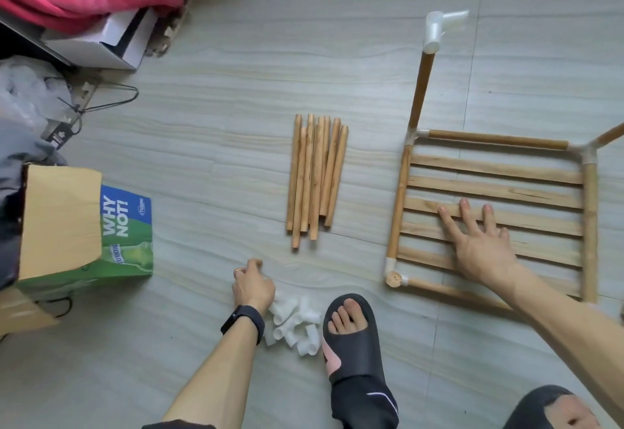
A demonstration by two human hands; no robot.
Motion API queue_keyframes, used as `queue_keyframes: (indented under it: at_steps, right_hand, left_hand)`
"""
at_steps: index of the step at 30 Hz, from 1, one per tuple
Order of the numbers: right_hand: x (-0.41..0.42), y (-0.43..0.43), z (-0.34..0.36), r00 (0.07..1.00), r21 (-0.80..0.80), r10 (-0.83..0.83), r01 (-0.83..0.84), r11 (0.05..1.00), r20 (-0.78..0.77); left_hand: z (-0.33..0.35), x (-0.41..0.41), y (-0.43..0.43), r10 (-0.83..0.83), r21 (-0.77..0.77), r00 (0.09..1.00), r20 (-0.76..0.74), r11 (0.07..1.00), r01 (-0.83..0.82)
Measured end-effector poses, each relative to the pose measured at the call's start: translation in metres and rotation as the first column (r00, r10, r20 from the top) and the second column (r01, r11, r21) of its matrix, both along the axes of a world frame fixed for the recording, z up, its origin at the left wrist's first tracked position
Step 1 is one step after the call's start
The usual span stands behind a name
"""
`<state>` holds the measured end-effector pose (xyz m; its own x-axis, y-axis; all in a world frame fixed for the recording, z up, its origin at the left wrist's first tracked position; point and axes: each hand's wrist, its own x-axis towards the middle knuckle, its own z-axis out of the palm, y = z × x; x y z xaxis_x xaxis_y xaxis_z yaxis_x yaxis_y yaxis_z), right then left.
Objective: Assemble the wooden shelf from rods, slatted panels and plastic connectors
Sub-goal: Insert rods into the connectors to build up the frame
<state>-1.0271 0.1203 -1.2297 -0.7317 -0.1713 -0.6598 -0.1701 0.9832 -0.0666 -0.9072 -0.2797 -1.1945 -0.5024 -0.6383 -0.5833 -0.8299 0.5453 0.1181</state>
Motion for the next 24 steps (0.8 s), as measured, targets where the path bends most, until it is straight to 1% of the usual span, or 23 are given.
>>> queue_keyframes:
  at_steps: [2, 5, 8, 11, 12, 13, 15, 16, 17, 19, 22, 24]
  right_hand:
    - [0.003, -0.001, 0.0, 1.0, 0.009, -0.011, 0.011, 1.0, 0.002]
    - [0.005, -0.002, 0.002, 1.0, 0.015, -0.018, 0.018, 1.0, 0.009]
    - [0.004, -0.002, 0.008, 1.0, 0.027, -0.016, 0.015, 1.0, 0.026]
    - [0.005, -0.003, 0.021, 0.997, 0.05, -0.035, 0.032, 0.998, 0.064]
    - [0.007, -0.003, 0.026, 0.997, 0.055, -0.037, 0.033, 0.998, 0.074]
    - [0.009, -0.003, 0.031, 0.996, 0.054, -0.037, 0.033, 0.998, 0.081]
    - [0.016, -0.002, 0.04, 0.996, 0.04, -0.032, 0.028, 0.999, 0.088]
    - [0.019, -0.001, 0.045, 0.995, 0.03, -0.026, 0.023, 0.999, 0.092]
    - [0.022, -0.001, 0.049, 0.995, 0.018, -0.021, 0.019, 1.0, 0.097]
    - [0.028, -0.001, 0.06, 0.995, -0.019, -0.029, 0.031, 0.999, 0.094]
    - [0.035, -0.002, 0.081, 0.996, -0.116, -0.058, 0.065, 0.991, 0.064]
    - [0.037, -0.004, 0.1, 0.998, -0.167, -0.047, 0.054, 0.985, 0.042]
  left_hand:
    - [-0.002, -0.002, 0.001, 0.003, -0.006, 0.998, -0.059, 1.0, -0.004]
    - [-0.003, -0.005, 0.006, -0.047, 0.047, 0.99, -0.131, 0.997, 0.054]
    - [0.002, -0.009, 0.011, -0.028, 0.116, 0.973, -0.228, 0.992, 0.056]
    - [0.011, -0.015, 0.01, -0.061, 0.117, 0.954, -0.292, 0.988, 0.099]
    - [0.014, -0.016, 0.009, -0.076, 0.102, 0.957, -0.28, 0.989, 0.109]
    - [0.016, -0.016, 0.008, -0.09, 0.086, 0.967, -0.237, 0.99, 0.113]
    - [0.015, -0.013, 0.008, -0.159, 0.059, 0.986, -0.041, 0.985, 0.162]
    - [0.014, -0.009, 0.01, -0.215, 0.066, 0.975, 0.063, 0.975, 0.211]
    - [0.011, -0.006, 0.011, -0.268, 0.084, 0.955, 0.126, 0.962, 0.259]
    - [0.004, 0.001, 0.014, -0.322, 0.115, 0.938, 0.129, 0.944, 0.309]
    - [0.003, 0.003, 0.015, -0.343, 0.09, 0.937, 0.062, 0.937, 0.337]
    - [0.011, 0.002, 0.016, -0.353, 0.089, 0.936, -0.001, 0.932, 0.352]
